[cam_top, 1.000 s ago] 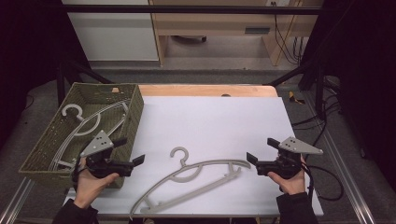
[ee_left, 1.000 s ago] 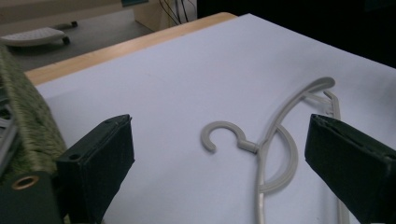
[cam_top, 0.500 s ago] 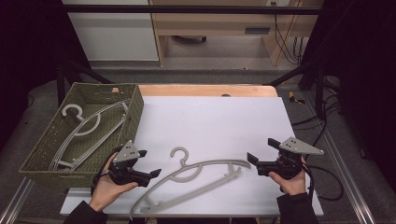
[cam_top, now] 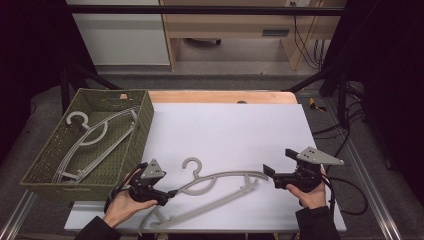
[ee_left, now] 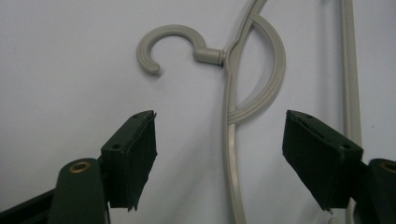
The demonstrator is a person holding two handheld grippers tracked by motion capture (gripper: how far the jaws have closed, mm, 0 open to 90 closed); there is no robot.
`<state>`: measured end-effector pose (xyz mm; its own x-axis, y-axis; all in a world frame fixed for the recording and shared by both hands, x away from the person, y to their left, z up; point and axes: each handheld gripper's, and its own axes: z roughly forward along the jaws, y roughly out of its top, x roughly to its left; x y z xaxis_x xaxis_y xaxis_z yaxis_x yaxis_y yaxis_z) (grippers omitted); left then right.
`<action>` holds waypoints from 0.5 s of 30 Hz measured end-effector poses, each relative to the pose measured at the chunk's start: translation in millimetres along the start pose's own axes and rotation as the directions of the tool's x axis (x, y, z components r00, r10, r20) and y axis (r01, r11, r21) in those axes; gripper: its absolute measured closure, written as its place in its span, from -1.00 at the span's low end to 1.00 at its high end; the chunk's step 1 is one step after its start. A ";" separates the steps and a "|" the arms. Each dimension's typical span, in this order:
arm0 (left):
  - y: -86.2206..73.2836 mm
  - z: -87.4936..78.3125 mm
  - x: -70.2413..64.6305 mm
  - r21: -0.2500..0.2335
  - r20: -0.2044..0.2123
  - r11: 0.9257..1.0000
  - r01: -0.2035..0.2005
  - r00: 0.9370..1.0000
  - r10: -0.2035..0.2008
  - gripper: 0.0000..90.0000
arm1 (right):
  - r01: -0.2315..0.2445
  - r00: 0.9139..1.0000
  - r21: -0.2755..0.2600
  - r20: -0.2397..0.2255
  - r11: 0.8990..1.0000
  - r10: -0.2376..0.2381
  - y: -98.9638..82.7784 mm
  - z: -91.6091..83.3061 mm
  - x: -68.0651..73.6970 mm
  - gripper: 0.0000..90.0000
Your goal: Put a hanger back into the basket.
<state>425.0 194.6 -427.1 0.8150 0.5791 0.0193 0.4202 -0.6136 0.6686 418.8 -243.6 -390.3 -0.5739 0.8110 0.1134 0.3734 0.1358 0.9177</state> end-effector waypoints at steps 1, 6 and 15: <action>0.0 0.0 0.0 0.000 0.000 1.000 0.000 1.000 0.000 -0.41 | 0.000 1.000 0.000 0.000 1.000 0.000 0.0 0.0 0.0 -0.96; -3.0 9.0 -1.7 0.055 0.023 0.998 -0.042 0.999 0.041 -0.31 | -0.011 1.000 -0.008 -0.002 1.000 0.011 0.5 -0.7 0.3 -0.96; -4.8 20.2 -5.4 0.168 0.038 0.983 -0.070 0.997 0.064 -0.19 | -0.002 1.000 -0.004 0.003 1.000 0.002 0.9 -0.2 1.2 -0.96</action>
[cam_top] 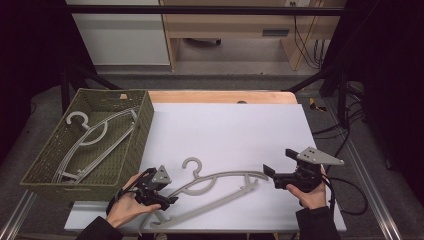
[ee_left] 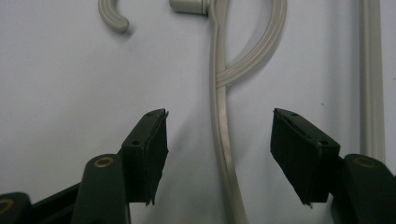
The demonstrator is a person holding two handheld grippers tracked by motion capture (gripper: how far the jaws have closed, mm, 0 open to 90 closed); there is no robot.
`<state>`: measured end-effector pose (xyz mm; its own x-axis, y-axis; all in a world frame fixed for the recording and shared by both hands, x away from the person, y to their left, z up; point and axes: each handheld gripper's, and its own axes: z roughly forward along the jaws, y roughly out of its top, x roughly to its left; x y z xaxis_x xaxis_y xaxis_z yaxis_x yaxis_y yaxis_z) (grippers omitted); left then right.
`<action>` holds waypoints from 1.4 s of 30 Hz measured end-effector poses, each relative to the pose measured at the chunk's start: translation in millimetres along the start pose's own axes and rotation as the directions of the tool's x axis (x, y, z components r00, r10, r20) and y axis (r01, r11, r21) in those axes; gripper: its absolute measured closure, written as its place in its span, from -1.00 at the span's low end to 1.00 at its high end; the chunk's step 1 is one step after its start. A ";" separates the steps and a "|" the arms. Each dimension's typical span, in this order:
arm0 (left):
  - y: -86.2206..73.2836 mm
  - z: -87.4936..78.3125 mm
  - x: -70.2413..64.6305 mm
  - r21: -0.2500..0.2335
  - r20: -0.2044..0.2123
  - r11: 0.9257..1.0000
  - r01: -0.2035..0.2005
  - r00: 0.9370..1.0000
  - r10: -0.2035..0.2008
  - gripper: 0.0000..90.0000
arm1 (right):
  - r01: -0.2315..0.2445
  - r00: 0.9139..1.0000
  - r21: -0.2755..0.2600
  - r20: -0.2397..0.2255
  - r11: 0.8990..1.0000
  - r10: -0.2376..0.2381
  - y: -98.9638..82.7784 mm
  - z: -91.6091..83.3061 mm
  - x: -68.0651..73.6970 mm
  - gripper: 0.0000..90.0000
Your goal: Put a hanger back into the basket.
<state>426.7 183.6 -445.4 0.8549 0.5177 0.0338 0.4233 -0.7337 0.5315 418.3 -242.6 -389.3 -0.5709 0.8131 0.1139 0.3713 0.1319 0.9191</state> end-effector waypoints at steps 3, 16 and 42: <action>1.0 2.7 1.2 0.026 -0.007 1.000 0.000 1.000 0.000 -0.11 | 0.006 1.000 0.007 0.000 1.000 -0.006 -0.2 0.1 -0.4 -0.96; 5.4 5.0 1.2 0.084 -0.001 0.996 0.005 1.000 -0.005 0.49 | 0.002 1.000 0.014 0.000 1.000 -0.002 -0.4 1.4 0.6 -0.96; 14.5 12.7 -5.9 0.193 -0.012 0.981 0.026 1.000 -0.024 0.83 | -0.001 1.000 0.020 -0.006 1.000 0.001 -0.4 1.9 1.3 -0.96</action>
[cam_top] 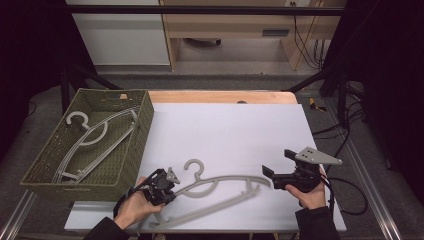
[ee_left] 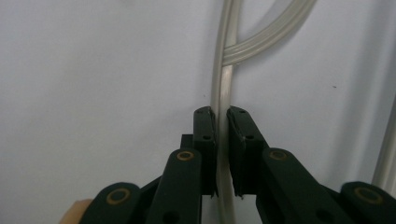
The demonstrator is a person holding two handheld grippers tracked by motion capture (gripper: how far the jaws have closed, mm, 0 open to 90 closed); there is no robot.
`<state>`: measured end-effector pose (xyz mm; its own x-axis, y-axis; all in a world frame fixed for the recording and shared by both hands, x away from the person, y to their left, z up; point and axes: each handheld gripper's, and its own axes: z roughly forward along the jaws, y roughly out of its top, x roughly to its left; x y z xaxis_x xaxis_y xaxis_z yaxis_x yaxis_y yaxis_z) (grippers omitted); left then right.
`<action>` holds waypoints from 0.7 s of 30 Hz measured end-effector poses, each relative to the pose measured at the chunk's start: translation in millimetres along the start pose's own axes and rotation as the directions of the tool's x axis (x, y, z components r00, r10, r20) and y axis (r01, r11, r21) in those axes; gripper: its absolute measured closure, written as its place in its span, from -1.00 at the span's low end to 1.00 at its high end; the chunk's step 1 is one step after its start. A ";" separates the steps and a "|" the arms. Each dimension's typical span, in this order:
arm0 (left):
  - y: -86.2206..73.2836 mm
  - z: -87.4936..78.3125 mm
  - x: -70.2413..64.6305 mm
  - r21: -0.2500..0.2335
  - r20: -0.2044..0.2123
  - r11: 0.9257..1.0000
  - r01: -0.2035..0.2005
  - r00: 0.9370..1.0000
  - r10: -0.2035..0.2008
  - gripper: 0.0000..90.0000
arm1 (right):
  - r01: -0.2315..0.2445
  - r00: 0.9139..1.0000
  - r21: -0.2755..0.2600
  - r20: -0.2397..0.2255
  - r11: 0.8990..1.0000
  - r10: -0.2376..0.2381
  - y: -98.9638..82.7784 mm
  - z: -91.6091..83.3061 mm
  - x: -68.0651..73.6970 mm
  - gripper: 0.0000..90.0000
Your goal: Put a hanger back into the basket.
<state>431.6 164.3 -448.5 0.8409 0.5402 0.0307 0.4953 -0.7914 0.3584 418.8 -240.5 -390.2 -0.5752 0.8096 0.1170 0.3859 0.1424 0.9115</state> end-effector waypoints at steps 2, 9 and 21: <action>-2.4 -0.4 0.4 -0.016 0.001 1.000 -0.011 1.000 0.011 0.83 | 0.000 1.000 -0.001 0.001 1.000 0.000 0.0 -0.4 -0.2 -0.96; -8.8 -8.9 4.2 -0.062 -0.017 0.998 0.001 1.000 -0.002 0.83 | 0.004 1.000 -0.001 -0.001 1.000 -0.004 0.3 -2.4 -1.2 -0.96; -13.4 -34.2 8.1 -0.172 -0.069 0.984 0.049 0.996 -0.062 0.83 | -0.001 1.000 -0.007 0.002 1.000 0.001 0.5 -2.6 -1.4 -0.96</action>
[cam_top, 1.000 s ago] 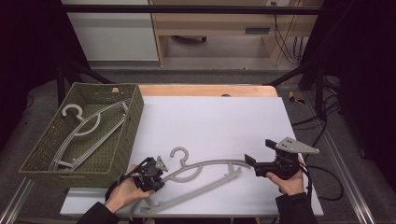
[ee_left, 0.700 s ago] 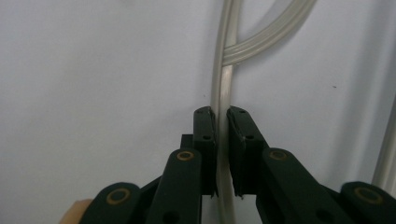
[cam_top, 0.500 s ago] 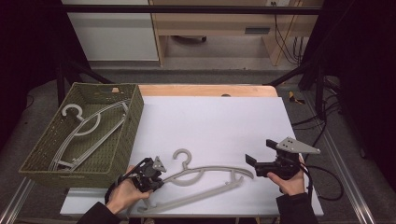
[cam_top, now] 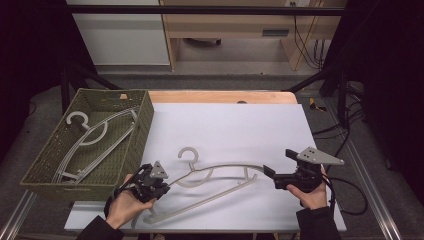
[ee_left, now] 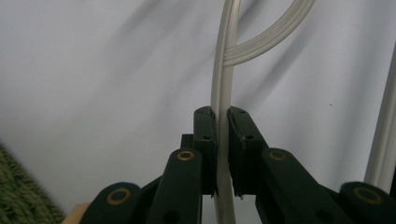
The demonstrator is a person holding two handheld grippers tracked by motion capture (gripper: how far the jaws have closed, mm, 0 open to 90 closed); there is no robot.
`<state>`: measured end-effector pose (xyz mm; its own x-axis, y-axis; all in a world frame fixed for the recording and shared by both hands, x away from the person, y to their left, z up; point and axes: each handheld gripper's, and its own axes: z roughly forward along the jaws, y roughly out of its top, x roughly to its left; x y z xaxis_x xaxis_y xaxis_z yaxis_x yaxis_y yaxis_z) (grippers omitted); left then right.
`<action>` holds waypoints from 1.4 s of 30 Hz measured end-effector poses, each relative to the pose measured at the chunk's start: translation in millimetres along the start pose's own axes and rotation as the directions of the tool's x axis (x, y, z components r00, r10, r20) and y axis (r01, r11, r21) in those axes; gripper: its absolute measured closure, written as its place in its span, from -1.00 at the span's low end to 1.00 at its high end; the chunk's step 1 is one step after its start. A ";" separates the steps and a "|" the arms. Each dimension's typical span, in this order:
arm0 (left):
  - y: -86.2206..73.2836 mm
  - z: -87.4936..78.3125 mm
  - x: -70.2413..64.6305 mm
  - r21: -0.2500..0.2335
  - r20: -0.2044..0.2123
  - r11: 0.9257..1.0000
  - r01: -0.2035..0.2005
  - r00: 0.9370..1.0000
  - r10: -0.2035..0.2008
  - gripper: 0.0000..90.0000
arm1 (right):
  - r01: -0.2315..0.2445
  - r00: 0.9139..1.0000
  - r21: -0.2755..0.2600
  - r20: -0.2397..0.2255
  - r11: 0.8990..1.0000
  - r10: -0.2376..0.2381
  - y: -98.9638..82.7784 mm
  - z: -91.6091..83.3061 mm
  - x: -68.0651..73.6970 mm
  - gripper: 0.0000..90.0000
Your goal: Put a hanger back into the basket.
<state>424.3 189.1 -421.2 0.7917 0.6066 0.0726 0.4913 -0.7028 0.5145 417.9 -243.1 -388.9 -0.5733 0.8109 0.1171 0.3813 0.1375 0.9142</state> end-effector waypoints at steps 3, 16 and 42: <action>0.2 -3.6 1.6 -0.012 -0.013 1.000 0.007 1.000 -0.007 0.83 | -0.002 1.000 -0.003 0.000 1.000 0.002 0.1 -0.5 -0.3 -0.96; 10.2 -34.2 6.5 -0.085 -0.083 0.996 0.011 0.996 -0.018 0.83 | -0.004 1.000 -0.020 0.008 1.000 0.004 1.3 -7.4 -3.5 -0.97; 28.1 -118.0 76.8 -0.199 -0.236 0.979 0.049 0.967 -0.097 0.83 | -0.008 1.000 -0.026 0.014 1.000 0.009 1.3 -9.6 -5.2 -0.97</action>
<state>456.1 259.8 -300.4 0.6321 0.7422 0.2224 0.4476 -0.5841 0.6771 414.5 -252.6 -384.5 -0.5599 0.8199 0.1196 0.3667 0.1158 0.9231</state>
